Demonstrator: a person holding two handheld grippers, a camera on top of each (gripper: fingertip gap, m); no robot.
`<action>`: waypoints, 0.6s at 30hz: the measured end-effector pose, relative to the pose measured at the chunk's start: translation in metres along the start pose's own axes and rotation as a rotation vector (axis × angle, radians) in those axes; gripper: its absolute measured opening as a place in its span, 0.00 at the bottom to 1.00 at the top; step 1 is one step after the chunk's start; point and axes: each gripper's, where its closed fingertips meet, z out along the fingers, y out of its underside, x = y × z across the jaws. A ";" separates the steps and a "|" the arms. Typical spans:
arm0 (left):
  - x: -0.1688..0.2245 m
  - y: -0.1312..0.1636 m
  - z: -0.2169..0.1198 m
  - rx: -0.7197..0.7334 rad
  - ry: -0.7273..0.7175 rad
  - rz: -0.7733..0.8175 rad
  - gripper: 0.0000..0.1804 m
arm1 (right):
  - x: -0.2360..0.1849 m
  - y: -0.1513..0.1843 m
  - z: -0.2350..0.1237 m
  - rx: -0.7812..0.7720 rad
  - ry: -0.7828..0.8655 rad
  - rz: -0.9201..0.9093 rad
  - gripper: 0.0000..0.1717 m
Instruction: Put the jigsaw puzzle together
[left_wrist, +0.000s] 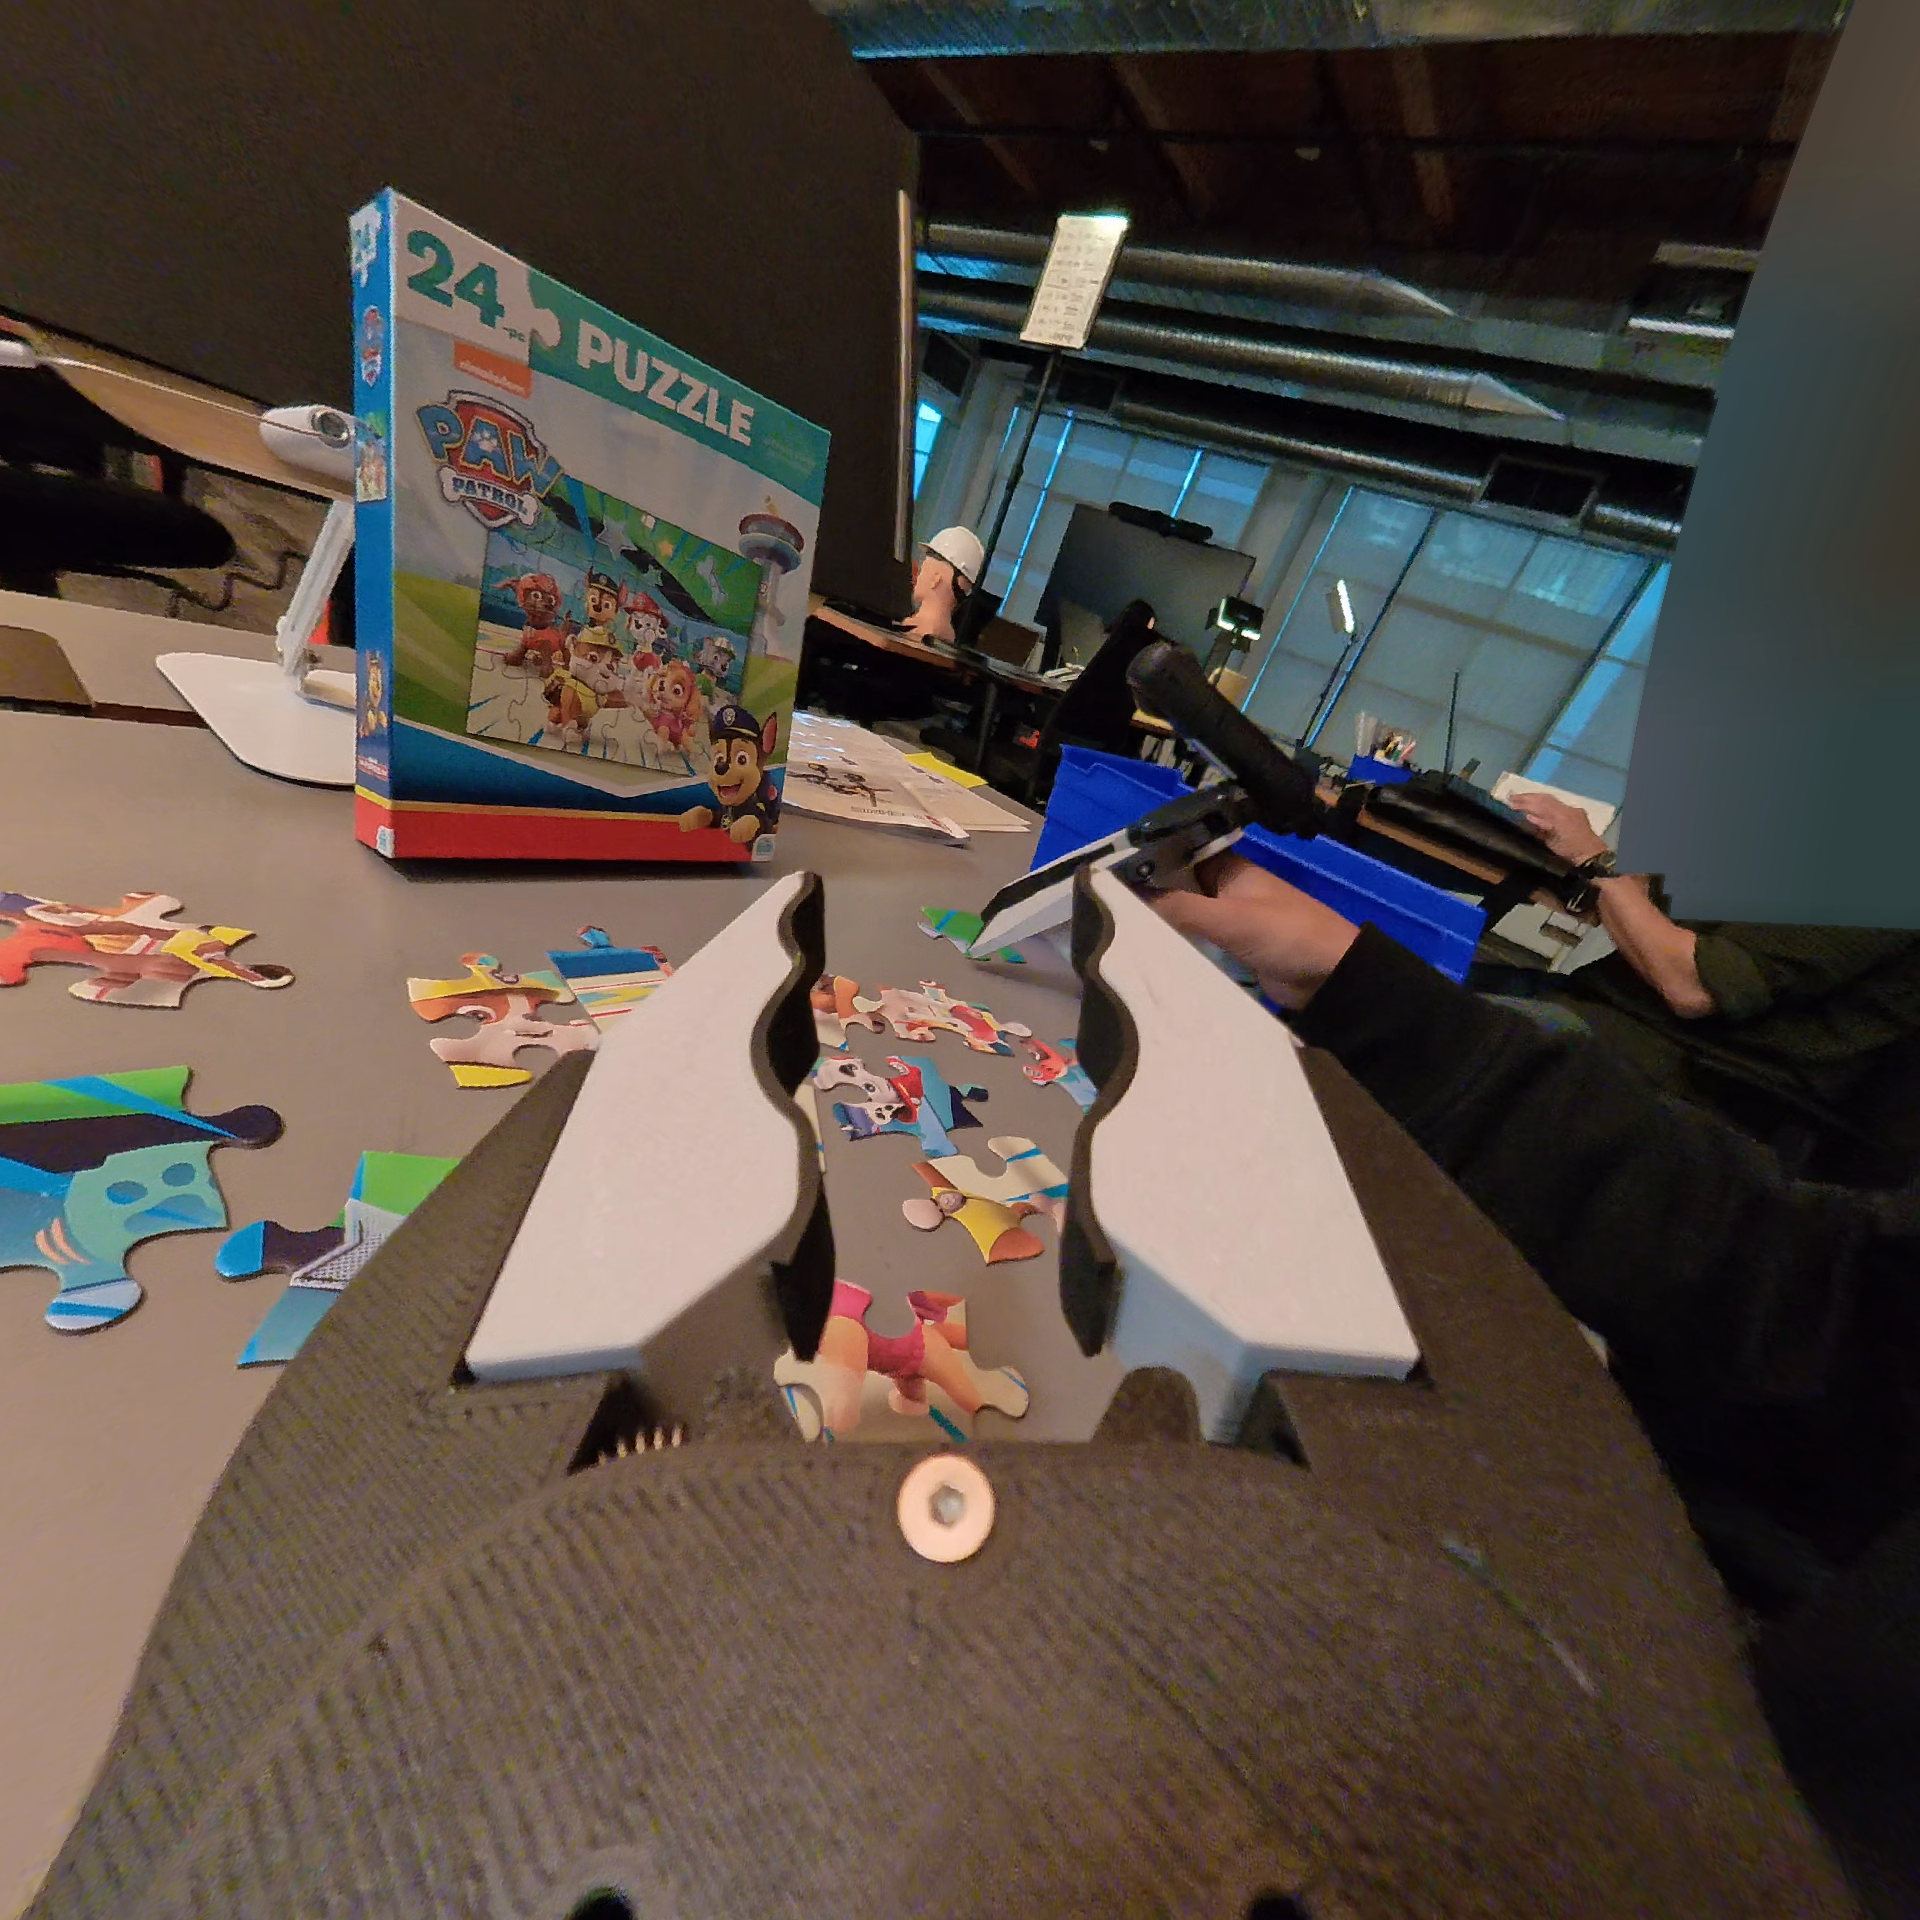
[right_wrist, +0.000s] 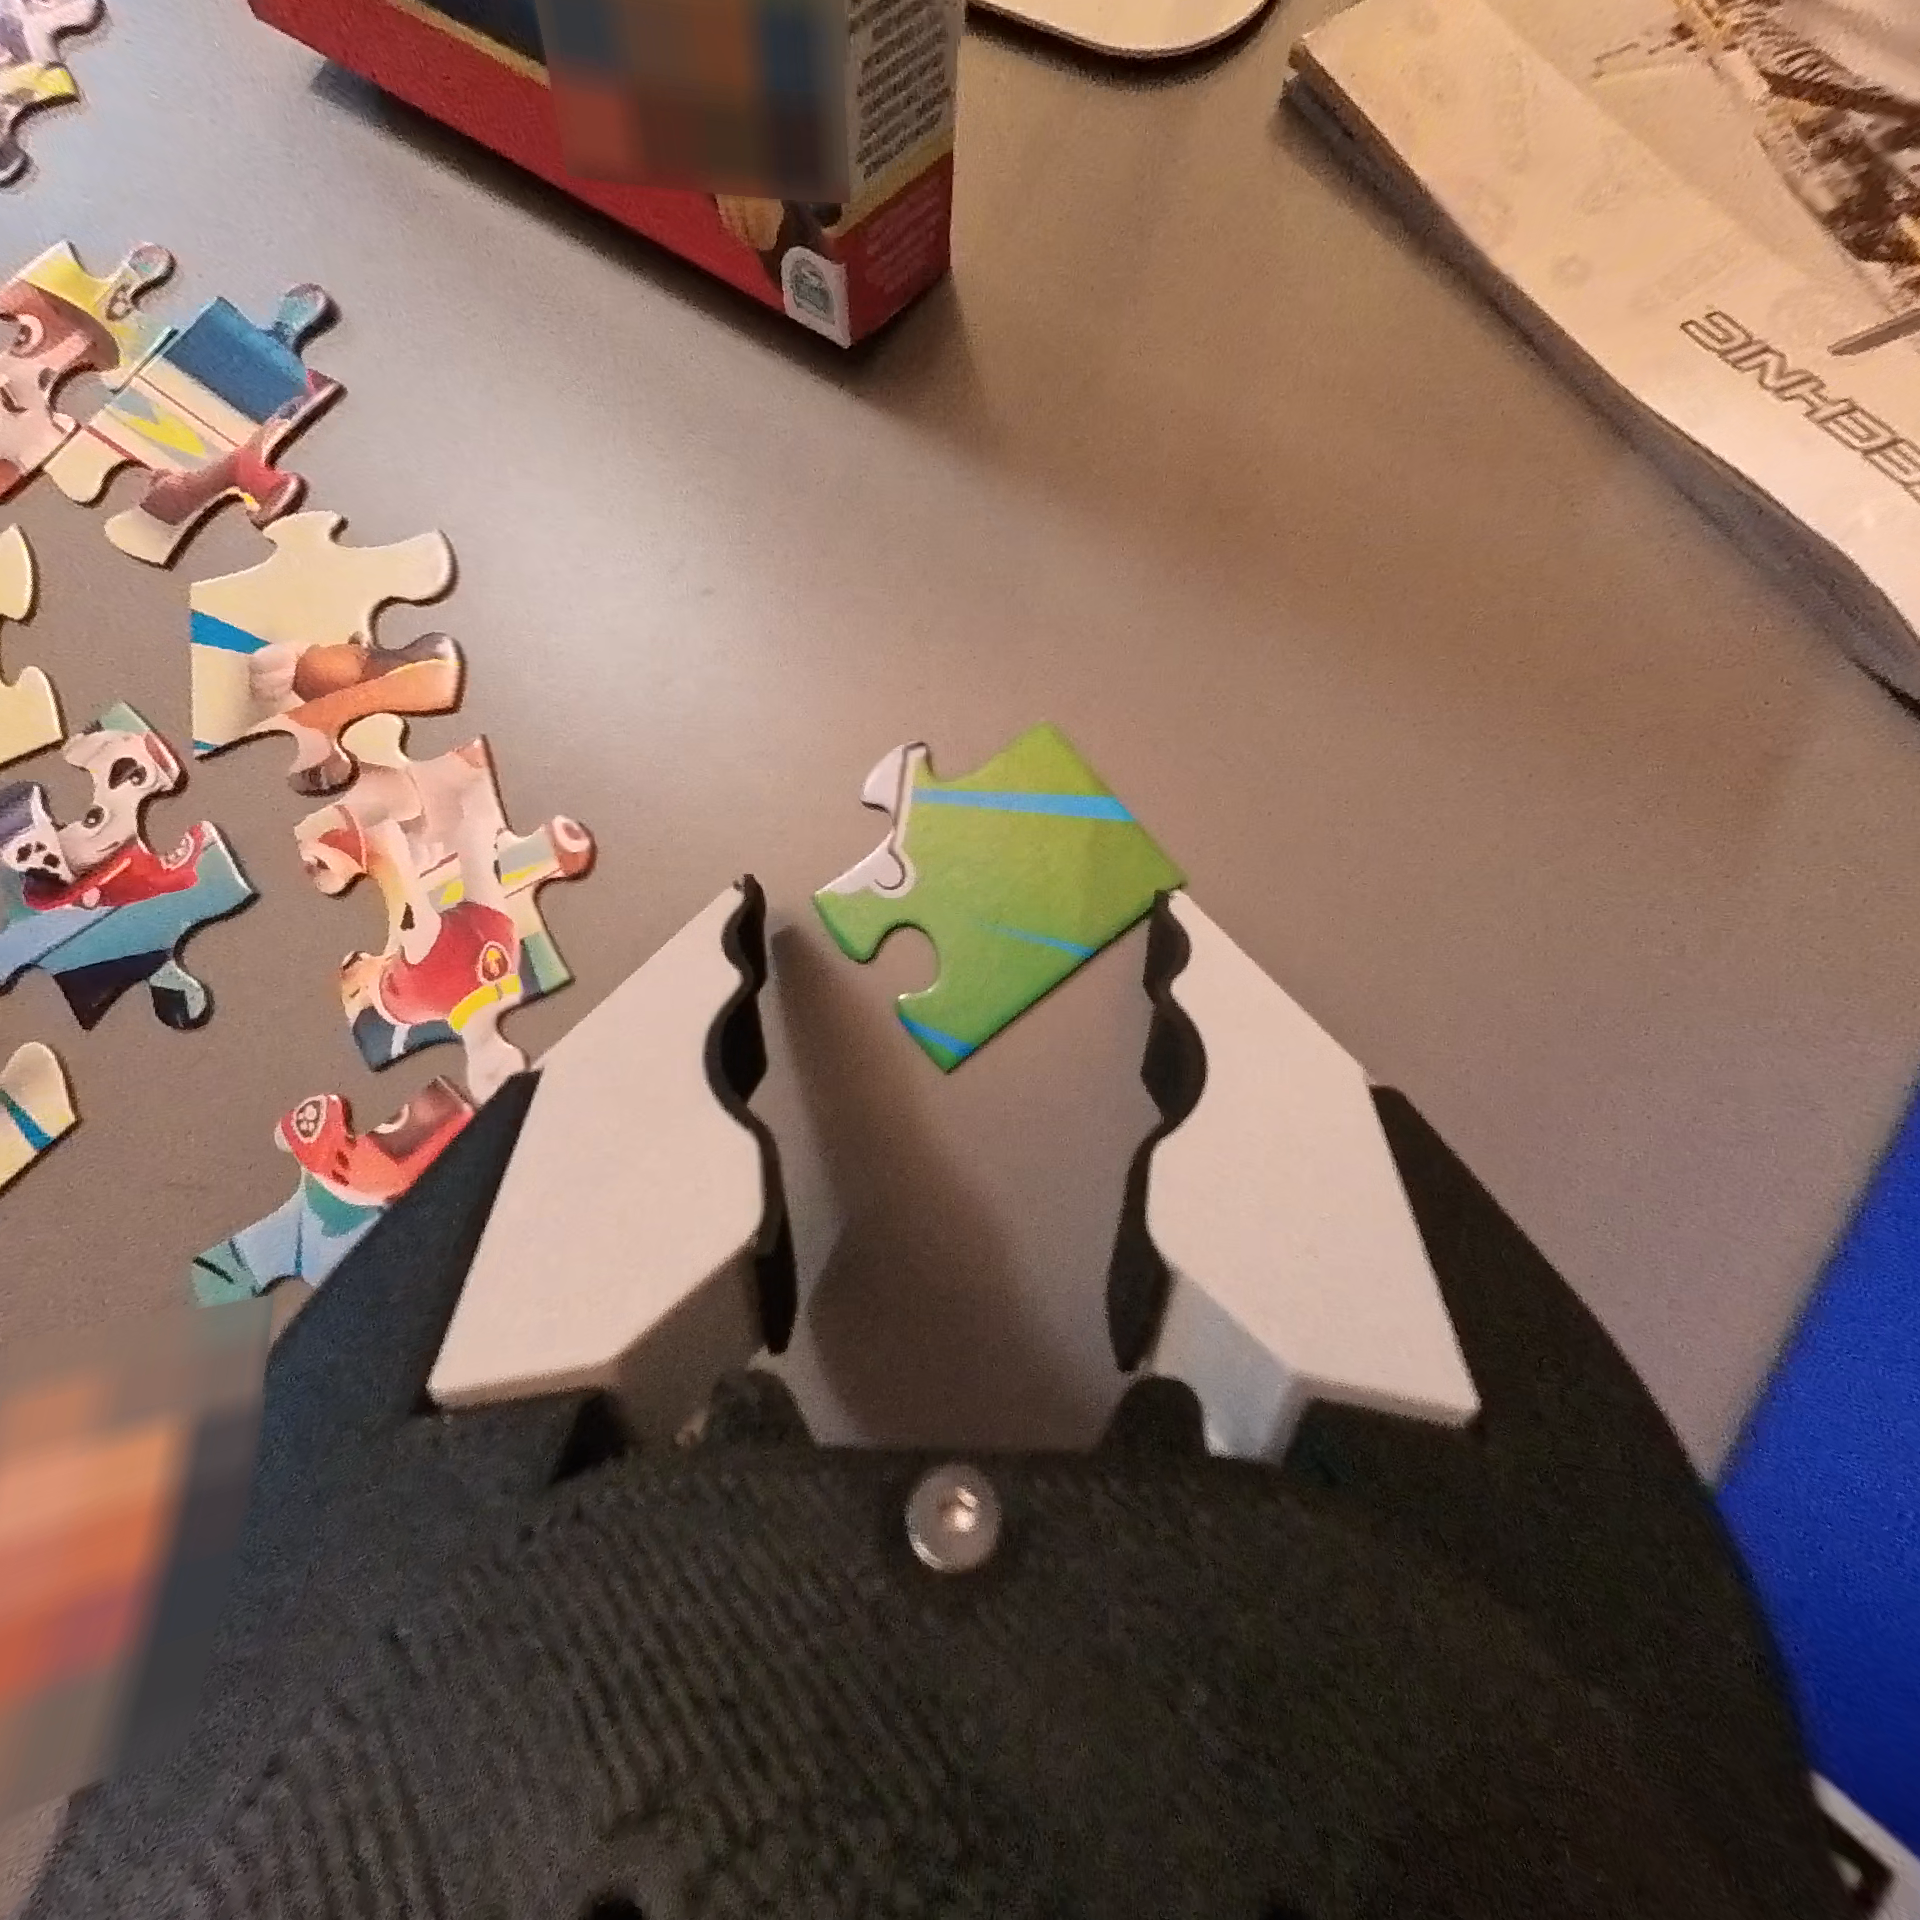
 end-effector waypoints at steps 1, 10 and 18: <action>0.001 0.001 0.001 -0.007 0.000 0.017 0.25 | -0.001 0.000 0.000 0.005 0.001 -0.004 0.42; -0.001 0.002 0.002 -0.009 0.011 -0.034 0.26 | 0.011 -0.015 0.004 0.071 0.049 -0.003 0.44; 0.002 0.005 0.003 -0.024 0.014 -0.005 0.26 | 0.002 -0.004 0.004 0.050 0.069 -0.074 0.33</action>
